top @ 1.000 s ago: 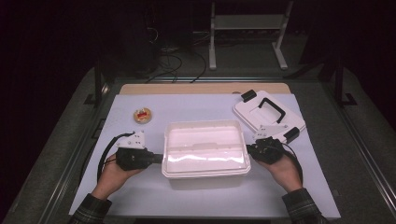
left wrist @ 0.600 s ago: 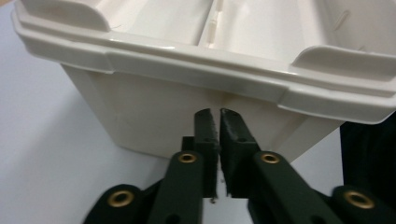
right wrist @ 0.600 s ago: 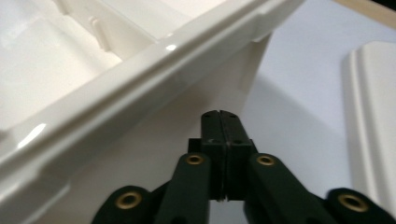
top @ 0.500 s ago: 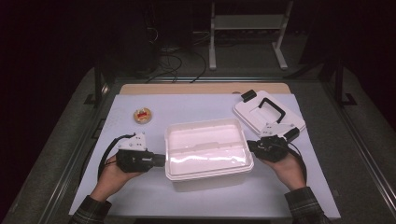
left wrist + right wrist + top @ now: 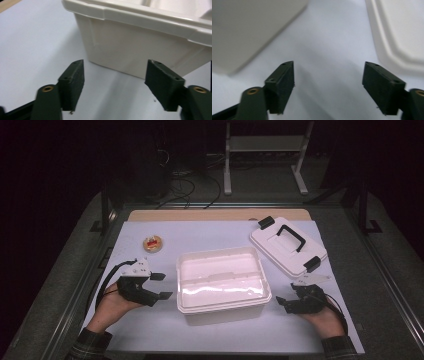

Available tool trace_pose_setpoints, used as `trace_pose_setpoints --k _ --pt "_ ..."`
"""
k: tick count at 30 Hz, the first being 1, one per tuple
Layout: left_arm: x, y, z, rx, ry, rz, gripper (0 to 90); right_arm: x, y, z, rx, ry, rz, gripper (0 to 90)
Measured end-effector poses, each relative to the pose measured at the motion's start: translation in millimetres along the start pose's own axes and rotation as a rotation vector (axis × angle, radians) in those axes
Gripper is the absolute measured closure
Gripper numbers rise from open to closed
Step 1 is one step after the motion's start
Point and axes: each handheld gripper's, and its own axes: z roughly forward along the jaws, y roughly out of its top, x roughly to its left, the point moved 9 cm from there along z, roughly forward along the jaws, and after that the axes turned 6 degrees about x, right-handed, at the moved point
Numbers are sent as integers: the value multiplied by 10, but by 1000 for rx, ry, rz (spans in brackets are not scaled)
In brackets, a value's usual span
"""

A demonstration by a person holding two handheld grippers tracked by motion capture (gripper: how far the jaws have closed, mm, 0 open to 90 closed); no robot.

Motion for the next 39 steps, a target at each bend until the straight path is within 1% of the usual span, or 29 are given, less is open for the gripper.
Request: trace_pose_setpoints --k 2,4,5,6,8,11,15,17,23,26,29,30,31,33,35,36,39 --pt "12 25 -37 -1 -1 -1 259 3 -102 30 15 -1 12 190" --pt "15 47 -64 -2 -2 -4 247 3 -132 43 15 -4 15 182" --pt "22 83 -100 0 -3 -3 246 -3 -161 43 -34 2 38 181" --pt "25 113 -127 1 -3 5 246 0 -167 41 -39 1 40 180" --pt "24 170 -161 -2 -5 3 245 -1 -167 43 -37 0 39 179" --pt "19 257 -187 1 -5 16 239 -3 -167 45 -39 1 39 179" --pt "4 370 -191 13 -4 36 224 -3 -168 45 -39 1 39 179" --pt "-8 437 -194 29 -6 55 216 -4 -167 46 -39 2 39 178" --pt "-42 652 -172 42 -32 73 202 -4 -167 46 -40 3 40 178" --pt "-59 752 -140 60 -43 80 196 -4 -167 46 -40 3 40 178" --pt "-77 861 -72 82 -65 91 196 -5 -168 46 -40 3 40 179" --pt "-77 861 -72 82 -65 91 196 -5 -168 46 -40 3 40 179" --pt "-90 921 -26 97 -76 96 197 -4 -168 46 -40 4 41 178" --pt "-108 979 10 116 -87 107 197 -5 -167 47 -40 4 41 178" --pt "-128 1038 33 126 -93 120 200 -5 -167 46 -40 4 42 178" --pt "-136 1080 46 135 -98 138 202 -5 -167 46 -40 4 42 178" --pt "-174 1170 82 143 -113 149 205 -4 -167 46 -40 5 42 178"
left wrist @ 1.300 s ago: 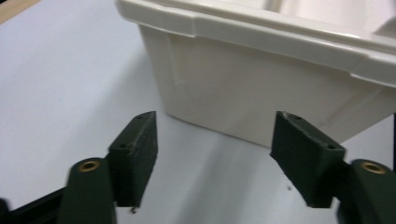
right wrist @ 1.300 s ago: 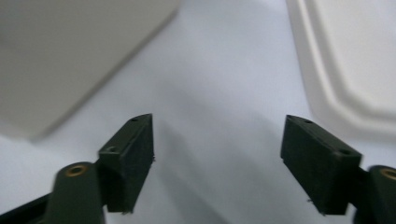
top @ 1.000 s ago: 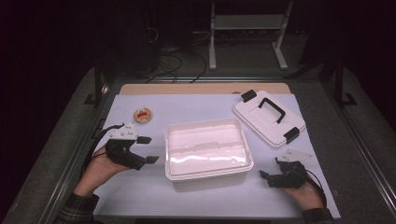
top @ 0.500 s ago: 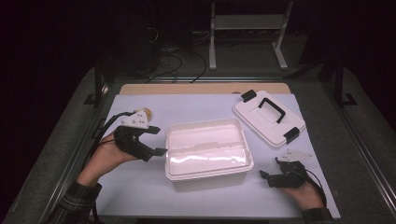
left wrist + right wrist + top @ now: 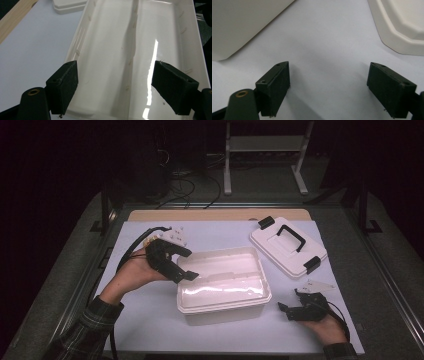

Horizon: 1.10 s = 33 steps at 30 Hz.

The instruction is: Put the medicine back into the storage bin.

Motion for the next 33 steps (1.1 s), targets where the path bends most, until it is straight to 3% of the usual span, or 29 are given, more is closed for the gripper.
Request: trace_pose_setpoints --k 12,20,33 --pt "-66 222 243 107 -48 57 257 0 0 0 0 0 0 178" --pt "-131 299 420 161 -74 92 373 0 0 0 0 0 0 178" --pt "-188 351 666 261 -114 104 624 1 0 0 0 0 1 178"
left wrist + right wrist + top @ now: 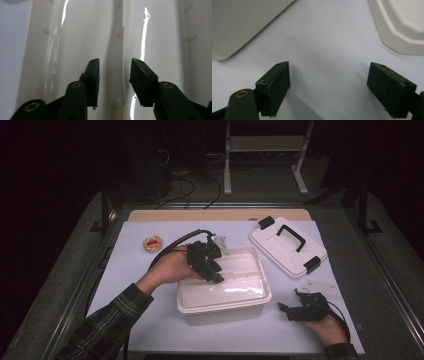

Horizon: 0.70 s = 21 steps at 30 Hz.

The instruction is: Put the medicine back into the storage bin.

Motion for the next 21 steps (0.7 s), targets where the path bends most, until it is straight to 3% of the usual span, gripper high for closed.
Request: trace_pose_setpoints --k 10,16,21 --pt "-8 36 48 50 -5 25 775 0 0 0 0 0 0 178" --pt "-42 61 61 52 -20 36 875 0 -1 0 0 0 -1 178" --pt "-40 61 59 55 -25 29 886 1 0 0 0 0 0 178"
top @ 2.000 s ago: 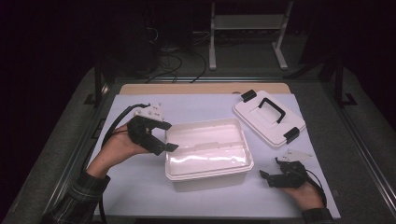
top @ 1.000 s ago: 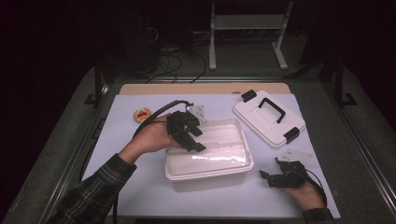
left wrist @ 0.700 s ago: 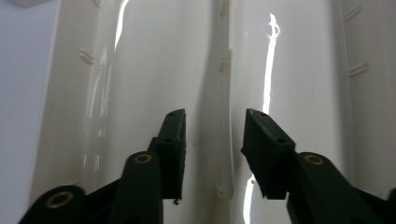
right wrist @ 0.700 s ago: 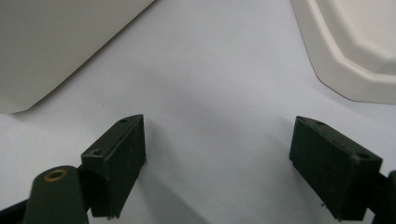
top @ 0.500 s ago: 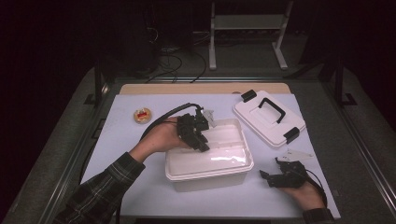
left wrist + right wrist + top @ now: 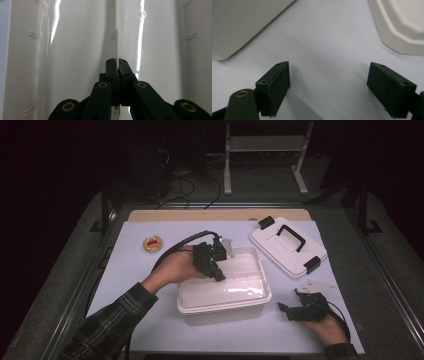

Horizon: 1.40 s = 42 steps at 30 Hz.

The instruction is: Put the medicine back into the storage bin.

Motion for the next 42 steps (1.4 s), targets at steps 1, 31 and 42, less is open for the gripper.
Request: trace_pose_setpoints --k 1,31,42 --pt "1 1 0 -1 -1 -2 887 0 0 0 0 0 0 178" --pt "-11 -59 -558 -58 37 -31 889 1 1 0 -2 2 2 178" --pt "69 -358 -704 -56 58 -83 888 -3 1 1 -2 0 0 178"
